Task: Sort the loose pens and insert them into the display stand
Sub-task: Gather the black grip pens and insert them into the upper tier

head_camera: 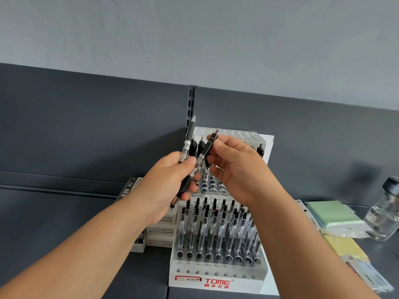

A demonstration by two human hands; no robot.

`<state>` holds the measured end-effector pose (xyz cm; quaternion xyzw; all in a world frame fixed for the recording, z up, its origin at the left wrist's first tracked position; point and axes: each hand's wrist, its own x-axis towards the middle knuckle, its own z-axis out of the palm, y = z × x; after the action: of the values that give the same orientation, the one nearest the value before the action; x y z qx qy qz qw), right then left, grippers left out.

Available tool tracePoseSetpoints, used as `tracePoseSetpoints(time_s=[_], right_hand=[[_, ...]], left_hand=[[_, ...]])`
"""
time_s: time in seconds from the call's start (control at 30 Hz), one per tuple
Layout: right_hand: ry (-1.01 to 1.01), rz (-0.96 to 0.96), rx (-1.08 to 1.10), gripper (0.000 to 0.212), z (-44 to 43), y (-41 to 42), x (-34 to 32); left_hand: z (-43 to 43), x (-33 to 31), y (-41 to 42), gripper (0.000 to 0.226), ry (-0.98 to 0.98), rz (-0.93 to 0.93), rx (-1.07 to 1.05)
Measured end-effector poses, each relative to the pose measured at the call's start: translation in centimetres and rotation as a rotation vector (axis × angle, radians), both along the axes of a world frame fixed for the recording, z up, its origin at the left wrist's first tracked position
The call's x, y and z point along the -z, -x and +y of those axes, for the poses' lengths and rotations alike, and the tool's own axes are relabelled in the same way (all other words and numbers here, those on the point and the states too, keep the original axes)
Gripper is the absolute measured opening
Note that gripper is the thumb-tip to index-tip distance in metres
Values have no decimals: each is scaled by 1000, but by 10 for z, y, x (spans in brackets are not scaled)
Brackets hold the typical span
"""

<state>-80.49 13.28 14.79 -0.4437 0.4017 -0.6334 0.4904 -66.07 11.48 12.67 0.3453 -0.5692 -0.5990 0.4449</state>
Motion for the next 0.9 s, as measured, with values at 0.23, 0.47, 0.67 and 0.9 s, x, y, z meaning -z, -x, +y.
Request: tracePoseSetpoints(time_s=[0.23,0.47,0.67,0.9], right_hand=[[128,223,251,14,5,10,-14],[223,635,595,4,-6,16,-15],[133,773,573,2,-16,14,3],[18,846,581,5,-16,12,19]], left_hand=[[-11,4,-3,21,112,-113,-123],[-14,7,-8,18,100,-127,-146],[-13,9,-9,18,123,-161,-138],[-13,8,-9,35,67,-72,-138]])
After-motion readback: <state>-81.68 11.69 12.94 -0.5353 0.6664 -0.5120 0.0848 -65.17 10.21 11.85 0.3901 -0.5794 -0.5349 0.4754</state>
